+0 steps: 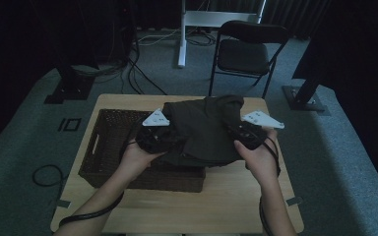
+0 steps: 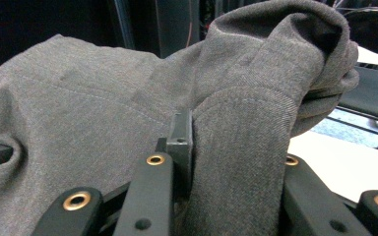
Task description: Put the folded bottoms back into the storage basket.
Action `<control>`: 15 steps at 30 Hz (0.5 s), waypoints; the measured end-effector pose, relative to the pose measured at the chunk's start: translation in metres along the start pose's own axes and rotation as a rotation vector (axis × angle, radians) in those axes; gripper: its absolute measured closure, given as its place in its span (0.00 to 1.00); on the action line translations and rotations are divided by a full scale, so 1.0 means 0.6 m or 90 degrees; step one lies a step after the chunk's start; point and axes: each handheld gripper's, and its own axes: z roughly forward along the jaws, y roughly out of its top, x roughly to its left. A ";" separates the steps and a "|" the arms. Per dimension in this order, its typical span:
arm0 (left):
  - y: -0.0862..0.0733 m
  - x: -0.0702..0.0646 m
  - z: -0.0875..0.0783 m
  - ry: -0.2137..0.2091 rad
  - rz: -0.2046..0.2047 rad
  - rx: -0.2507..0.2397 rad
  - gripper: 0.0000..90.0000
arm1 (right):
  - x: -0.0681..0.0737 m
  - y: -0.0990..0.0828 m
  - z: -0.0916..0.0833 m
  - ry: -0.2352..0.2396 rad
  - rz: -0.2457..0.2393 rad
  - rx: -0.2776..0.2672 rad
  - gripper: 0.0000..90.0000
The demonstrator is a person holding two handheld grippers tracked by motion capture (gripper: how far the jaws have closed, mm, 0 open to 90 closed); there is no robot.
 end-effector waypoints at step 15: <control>-0.050 0.066 -0.061 0.037 -0.017 0.000 0.77 | 0.074 0.014 0.074 0.037 -0.008 0.007 0.81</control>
